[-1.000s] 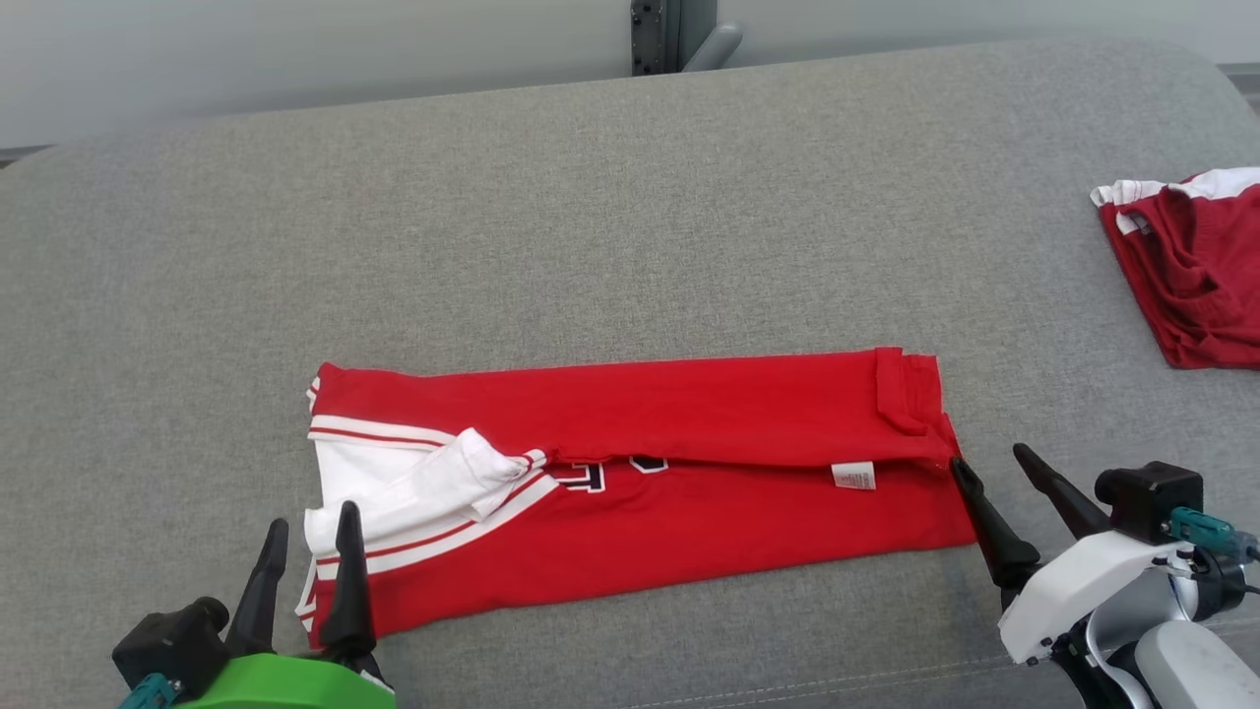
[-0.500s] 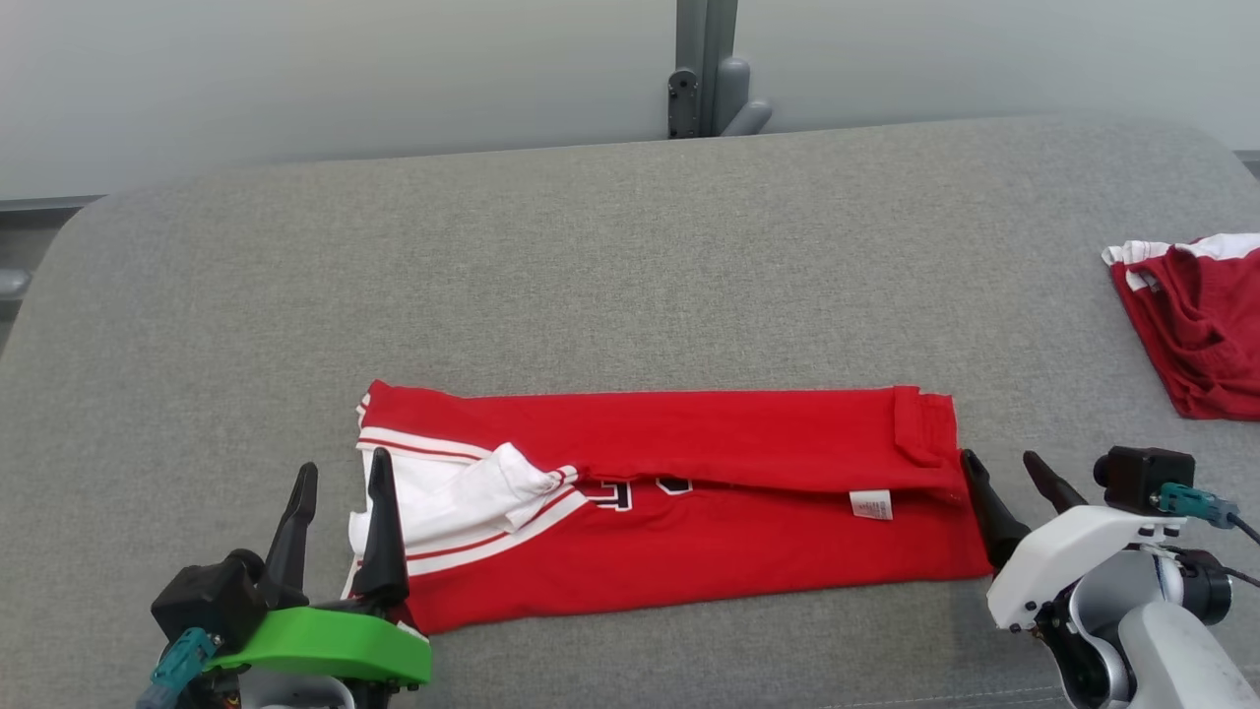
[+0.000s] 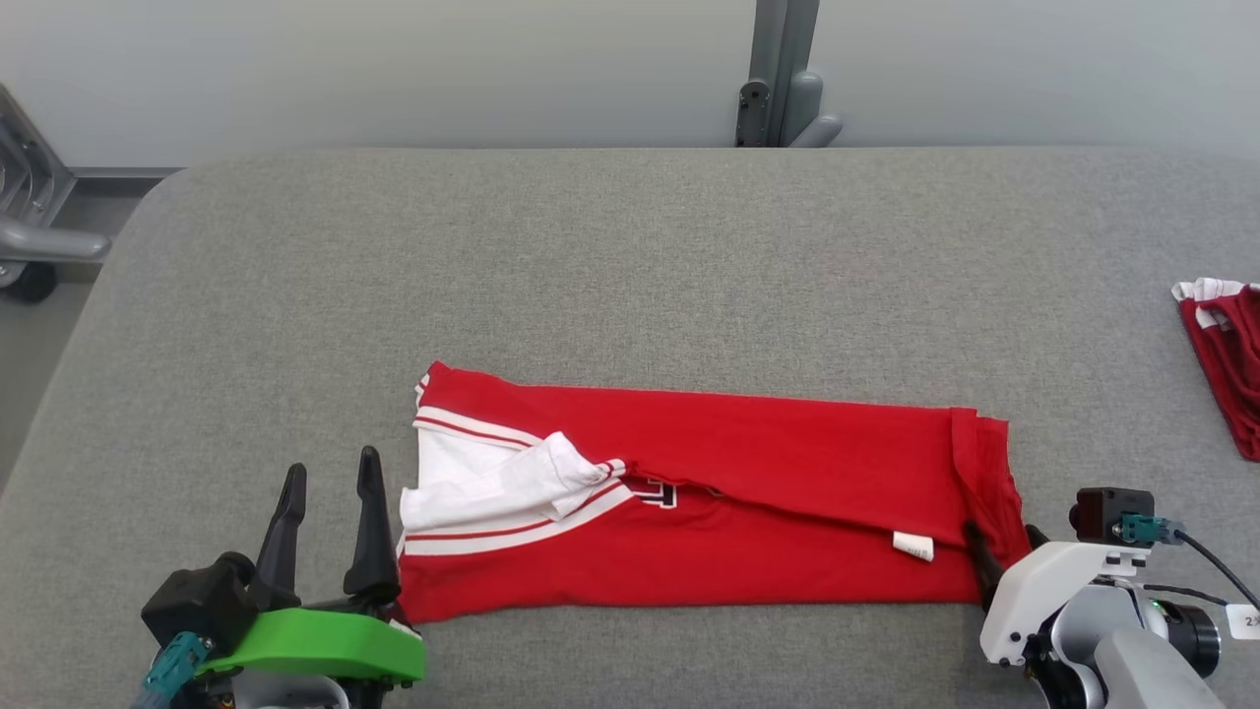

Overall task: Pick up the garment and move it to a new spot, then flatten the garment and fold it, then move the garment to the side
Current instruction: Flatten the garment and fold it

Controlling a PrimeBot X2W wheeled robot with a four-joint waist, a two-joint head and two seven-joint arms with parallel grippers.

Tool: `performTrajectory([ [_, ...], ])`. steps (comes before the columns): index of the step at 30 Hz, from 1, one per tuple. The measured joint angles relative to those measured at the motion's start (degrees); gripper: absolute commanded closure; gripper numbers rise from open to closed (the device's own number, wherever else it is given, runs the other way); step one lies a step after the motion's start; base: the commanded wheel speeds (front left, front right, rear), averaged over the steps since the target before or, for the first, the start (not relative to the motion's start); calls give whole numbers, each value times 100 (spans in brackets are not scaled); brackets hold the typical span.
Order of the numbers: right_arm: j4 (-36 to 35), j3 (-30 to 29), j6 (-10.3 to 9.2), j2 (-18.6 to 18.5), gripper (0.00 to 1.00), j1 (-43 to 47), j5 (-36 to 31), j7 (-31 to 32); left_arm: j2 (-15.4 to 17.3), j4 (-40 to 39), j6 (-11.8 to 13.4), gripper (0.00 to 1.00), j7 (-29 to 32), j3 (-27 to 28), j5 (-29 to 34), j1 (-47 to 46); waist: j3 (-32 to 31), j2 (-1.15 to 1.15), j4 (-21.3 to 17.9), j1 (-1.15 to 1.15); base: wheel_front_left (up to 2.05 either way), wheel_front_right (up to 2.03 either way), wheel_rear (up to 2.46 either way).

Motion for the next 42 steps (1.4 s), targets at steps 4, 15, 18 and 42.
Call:
performTrajectory([
  [4, 254, 48, 0, 51, 0, -139, 116, 0, -47, 8, -35, 0, 1, 94, 23, 48, 38, 0, -18, 0, 0, 0, 0],
  [15, 541, 525, -2, 107, 100, -488, 499, 0, -129, 25, -100, 0, 0, 193, 164, 83, 60, 0, -78, 0, 0, 0, 0],
  [18, 545, 558, -2, 79, 100, -519, 793, 13, -133, 41, -101, 0, 0, 213, 170, 114, 45, 0, -98, 0, 0, 0, 0],
  [42, -701, 548, 0, -1100, 100, -404, 1777, 564, -148, 52, -99, 0, -5, 194, 269, 210, -64, 0, -770, 0, 0, 0, 0],
])
